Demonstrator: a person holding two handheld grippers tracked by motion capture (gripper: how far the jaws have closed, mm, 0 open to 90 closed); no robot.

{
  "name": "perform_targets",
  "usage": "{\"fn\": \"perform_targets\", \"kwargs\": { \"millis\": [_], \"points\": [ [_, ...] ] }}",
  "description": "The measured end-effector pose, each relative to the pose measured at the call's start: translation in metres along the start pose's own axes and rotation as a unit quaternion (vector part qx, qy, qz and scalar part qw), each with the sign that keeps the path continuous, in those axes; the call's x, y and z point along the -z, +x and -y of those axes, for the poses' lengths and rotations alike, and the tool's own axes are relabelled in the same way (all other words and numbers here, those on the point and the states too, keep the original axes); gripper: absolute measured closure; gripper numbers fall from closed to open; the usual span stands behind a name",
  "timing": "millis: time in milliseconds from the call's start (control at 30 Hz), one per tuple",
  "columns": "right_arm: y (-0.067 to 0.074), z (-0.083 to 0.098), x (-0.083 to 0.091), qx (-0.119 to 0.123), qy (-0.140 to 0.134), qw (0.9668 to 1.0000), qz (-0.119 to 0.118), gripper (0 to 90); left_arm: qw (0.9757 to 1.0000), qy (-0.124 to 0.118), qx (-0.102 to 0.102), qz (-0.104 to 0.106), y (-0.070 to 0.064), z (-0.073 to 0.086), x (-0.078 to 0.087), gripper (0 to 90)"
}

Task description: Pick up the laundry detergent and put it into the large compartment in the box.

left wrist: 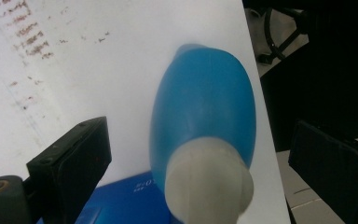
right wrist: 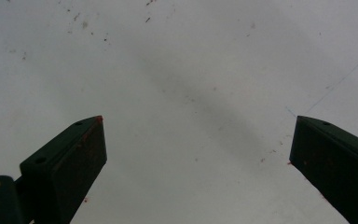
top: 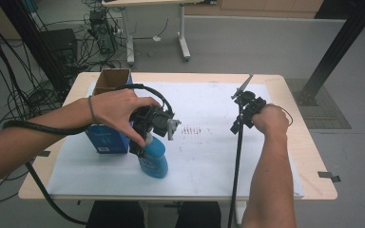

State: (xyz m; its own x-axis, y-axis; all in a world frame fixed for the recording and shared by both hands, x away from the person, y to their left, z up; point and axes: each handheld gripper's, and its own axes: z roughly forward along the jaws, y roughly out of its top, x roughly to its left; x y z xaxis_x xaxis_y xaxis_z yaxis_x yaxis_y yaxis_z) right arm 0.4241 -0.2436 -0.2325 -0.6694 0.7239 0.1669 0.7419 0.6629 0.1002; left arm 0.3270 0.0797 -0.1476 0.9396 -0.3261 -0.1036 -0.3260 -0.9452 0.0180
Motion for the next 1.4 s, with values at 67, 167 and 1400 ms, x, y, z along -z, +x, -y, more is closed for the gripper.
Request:
{"fn": "perform_targets", "kwargs": {
  "millis": [67, 167, 1400],
  "points": [
    [0.0, 0.0, -0.001, -0.002, 0.001, 1.0, -0.001, 3.7, 1.0, 0.006, 0.001, -0.003, -0.001, -0.002, -0.003, 6.1],
    [0.0, 0.001, -0.002, -0.002, 0.003, 1.0, -0.001, 3.7, 1.0, 0.006, 0.002, -0.002, 0.0, -0.001, -0.006, 6.3],
    [0.002, 0.003, -0.003, 0.002, 0.004, 1.0, 0.006, 3.8, 1.0, -0.007, 0.003, 0.005, 0.004, -0.001, -0.013, 7.0]
  ]
}}
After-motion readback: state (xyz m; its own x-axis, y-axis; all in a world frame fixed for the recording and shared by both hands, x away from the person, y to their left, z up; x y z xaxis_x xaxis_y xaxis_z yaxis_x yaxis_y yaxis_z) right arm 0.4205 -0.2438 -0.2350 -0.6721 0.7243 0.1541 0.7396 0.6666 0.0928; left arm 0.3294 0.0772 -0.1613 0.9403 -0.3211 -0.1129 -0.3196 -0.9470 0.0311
